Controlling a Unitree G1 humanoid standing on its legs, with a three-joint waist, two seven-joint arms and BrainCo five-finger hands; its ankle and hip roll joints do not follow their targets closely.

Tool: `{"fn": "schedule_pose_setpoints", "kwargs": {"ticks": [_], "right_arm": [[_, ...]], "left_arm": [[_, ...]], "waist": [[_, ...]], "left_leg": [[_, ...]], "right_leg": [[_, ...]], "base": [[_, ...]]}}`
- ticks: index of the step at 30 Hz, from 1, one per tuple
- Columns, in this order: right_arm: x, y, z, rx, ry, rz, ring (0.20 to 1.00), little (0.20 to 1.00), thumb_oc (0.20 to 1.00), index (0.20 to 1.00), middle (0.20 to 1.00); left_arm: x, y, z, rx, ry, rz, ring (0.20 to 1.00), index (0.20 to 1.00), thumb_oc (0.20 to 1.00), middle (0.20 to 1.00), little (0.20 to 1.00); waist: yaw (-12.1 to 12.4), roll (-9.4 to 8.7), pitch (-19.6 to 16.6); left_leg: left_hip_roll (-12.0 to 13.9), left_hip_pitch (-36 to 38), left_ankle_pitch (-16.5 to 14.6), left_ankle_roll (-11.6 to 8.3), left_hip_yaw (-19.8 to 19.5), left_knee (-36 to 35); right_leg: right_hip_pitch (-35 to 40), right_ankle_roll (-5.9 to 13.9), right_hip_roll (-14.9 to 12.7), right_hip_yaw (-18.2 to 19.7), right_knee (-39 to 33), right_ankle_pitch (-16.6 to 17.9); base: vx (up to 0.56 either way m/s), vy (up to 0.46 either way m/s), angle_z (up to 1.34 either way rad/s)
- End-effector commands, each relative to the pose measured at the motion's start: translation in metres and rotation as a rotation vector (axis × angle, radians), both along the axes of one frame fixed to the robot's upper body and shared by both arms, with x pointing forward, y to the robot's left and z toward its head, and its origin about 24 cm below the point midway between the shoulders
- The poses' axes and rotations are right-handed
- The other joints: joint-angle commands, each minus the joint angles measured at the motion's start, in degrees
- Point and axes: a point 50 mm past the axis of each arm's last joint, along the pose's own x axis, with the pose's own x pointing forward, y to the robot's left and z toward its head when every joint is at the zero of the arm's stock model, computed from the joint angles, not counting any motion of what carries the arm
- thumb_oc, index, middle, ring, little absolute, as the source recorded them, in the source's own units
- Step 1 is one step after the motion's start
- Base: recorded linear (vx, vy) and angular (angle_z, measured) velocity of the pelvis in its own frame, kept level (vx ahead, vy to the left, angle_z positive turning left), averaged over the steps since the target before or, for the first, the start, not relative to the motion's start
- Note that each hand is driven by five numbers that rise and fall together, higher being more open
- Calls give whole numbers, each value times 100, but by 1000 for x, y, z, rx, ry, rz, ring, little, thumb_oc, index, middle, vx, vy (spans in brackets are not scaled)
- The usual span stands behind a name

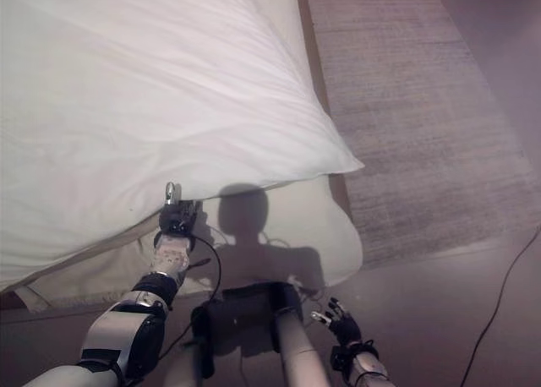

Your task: Make the bed

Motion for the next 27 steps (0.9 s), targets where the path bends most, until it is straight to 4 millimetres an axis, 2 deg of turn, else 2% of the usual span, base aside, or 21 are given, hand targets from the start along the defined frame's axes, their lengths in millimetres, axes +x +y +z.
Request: {"fn": "schedule_pose_setpoints", "kwargs": {"ticks": [1,2,10,18,20,22,24,26,27], "right_arm": [[-3,3,4,1,-44,19,1000,1000,1000,1000,1000],[1,6,8,10,-66,28,1000,1000,1000,1000,1000],[13,16,20,40,-133,57,1000,1000,1000,1000,1000],[26,25,37,66,-219,107,1000,1000,1000,1000,1000],[35,34,50,133,-282,116,1000,1000,1000,1000,1000],[38,37,54,155,-299,116,1000,1000,1000,1000,1000],[54,52,70,302,-349,111,1000,1000,1000,1000,1000],[58,56,75,332,-368,125,1000,1000,1000,1000,1000],[69,67,87,421,-396,139,1000,1000,1000,1000,1000]], "left_arm": [[8,24,33,24,-93,114,592,592,592,592,592],[8,24,35,25,-85,128,200,200,200,200,200],[6,30,33,22,-74,152,200,200,200,200,200],[9,32,42,26,-86,166,200,200,200,200,200],[10,17,57,43,-195,128,200,200,200,200,200],[8,10,56,35,-219,112,200,200,200,200,200],[3,-9,63,44,-319,54,200,200,200,200,200],[0,-15,64,47,-342,40,200,200,200,200,200],[-6,-25,69,38,-405,5,200,200,200,200,200]], "waist": [[-33,62,-81],[-18,67,-65],[22,71,-38],[61,46,36],[138,60,108],[176,75,117],[314,129,237],[359,138,256],[474,171,343]], "left_leg": [[-386,-253,-33,409,447,-8],[-376,-264,-32,410,457,5],[-379,-226,-6,416,454,-55],[-403,-157,48,424,456,-147],[-449,-117,37,429,419,-152],[-475,-129,99,439,400,-203],[-572,-37,98,480,338,-262],[-597,-36,152,491,331,-307],[-644,2,161,509,296,-323]], "right_leg": [[165,90,373,25,-557,204],[151,89,367,27,-545,205],[175,107,374,43,-598,239],[253,119,352,35,-692,295],[318,127,324,22,-714,279],[313,128,311,10,-754,329],[404,130,287,-14,-776,319],[401,130,280,-15,-794,362],[444,123,258,-29,-791,361]], "base": [[0,0,0],[0,0,0],[0,0,0],[0,0,0],[0,0,0],[0,0,0],[-1,15,1],[-8,10,5],[0,17,12]]}}
